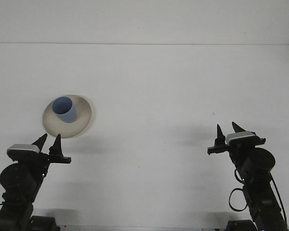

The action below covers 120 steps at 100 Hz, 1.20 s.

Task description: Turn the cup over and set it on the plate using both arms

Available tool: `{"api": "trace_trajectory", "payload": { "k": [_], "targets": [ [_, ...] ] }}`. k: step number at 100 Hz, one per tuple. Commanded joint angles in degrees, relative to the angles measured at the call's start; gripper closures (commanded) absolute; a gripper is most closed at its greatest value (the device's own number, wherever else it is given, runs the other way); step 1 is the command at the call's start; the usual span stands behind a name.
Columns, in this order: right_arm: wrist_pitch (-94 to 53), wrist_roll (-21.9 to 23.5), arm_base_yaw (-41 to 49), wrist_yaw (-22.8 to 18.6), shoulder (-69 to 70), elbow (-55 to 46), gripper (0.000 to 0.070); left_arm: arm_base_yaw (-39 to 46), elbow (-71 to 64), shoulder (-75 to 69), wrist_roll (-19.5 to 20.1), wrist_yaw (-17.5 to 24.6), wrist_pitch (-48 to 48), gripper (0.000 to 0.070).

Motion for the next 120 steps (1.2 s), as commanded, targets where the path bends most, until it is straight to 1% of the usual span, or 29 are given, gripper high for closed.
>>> {"api": "trace_trajectory", "payload": {
  "k": [1,8,14,120],
  "targets": [
    [0.6,0.8,0.0,0.2,0.3,0.4,0.0477,-0.1,0.8,0.1,0.4,0.1,0.5,0.0595],
    [0.6,0.8,0.0,0.2,0.3,0.4,0.0616,-0.1,0.8,0.1,0.4,0.1,0.4,0.07],
    [0.6,0.8,0.0,0.2,0.3,0.4,0.0697,-0.1,0.8,0.1,0.5,0.1,0.4,0.0695],
    [0.6,0.8,0.0,0.2,0.3,0.4,0.0699,-0.1,0.8,0.0,0.5,0.1,0.5,0.0694]
  ]
}}
